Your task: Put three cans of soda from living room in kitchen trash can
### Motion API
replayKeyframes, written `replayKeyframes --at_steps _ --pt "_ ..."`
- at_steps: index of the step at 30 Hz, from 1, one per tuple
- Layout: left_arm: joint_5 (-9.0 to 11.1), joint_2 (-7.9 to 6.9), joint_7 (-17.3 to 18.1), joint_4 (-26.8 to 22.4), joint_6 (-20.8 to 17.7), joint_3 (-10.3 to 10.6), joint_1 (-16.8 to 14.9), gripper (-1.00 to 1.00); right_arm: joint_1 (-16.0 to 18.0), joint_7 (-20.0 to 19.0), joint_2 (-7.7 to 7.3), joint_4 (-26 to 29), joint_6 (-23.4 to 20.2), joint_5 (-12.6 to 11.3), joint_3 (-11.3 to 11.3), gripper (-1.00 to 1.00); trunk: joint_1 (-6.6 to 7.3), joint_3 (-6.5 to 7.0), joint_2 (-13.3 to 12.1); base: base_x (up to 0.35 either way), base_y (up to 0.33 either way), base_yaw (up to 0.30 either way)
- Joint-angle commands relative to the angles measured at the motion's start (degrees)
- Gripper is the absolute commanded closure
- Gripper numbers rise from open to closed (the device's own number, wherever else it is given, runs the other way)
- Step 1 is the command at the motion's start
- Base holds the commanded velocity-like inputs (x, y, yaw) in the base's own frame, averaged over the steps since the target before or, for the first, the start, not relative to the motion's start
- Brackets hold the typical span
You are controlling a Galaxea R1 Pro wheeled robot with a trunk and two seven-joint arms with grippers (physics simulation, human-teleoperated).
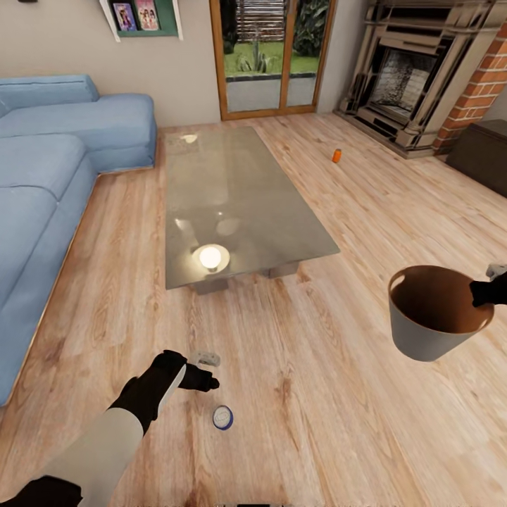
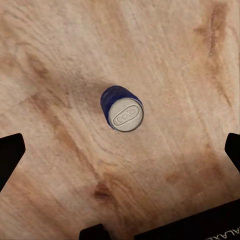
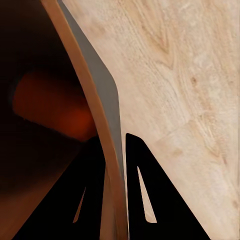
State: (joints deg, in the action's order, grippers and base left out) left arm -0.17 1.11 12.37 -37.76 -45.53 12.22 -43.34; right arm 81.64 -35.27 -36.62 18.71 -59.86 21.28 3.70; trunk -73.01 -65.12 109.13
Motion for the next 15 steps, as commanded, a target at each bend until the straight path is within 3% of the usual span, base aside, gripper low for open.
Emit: replayKeyframes --at_steps 1,11,15 --pt "0.0 0.0 0.0 0.0 0.0 0.0 0.0 -1.0 0.1 -0.1 0.06 0.0 -0.1 -0.5 -0.1 1.0 -0.22 -0.27 0.4 0.0 0.0 0.0" --pt "0.2 0.1 -1.3 -0.2 0.2 0.0 0.0 -1.0 0.0 -0.1 0.18 0.0 -0.1 -0.4 0.1 1.0 -2.41 -2.95 4.4 0.0 0.0 0.0" --pt "0.3 0.11 -1.5 -0.4 0.3 0.0 0.0 -1.0 -0.1 -0.1 0.09 0.0 -0.1 -0.4 1.7 1.0 -3.29 -4.02 6.0 0.0 0.0 0.0"
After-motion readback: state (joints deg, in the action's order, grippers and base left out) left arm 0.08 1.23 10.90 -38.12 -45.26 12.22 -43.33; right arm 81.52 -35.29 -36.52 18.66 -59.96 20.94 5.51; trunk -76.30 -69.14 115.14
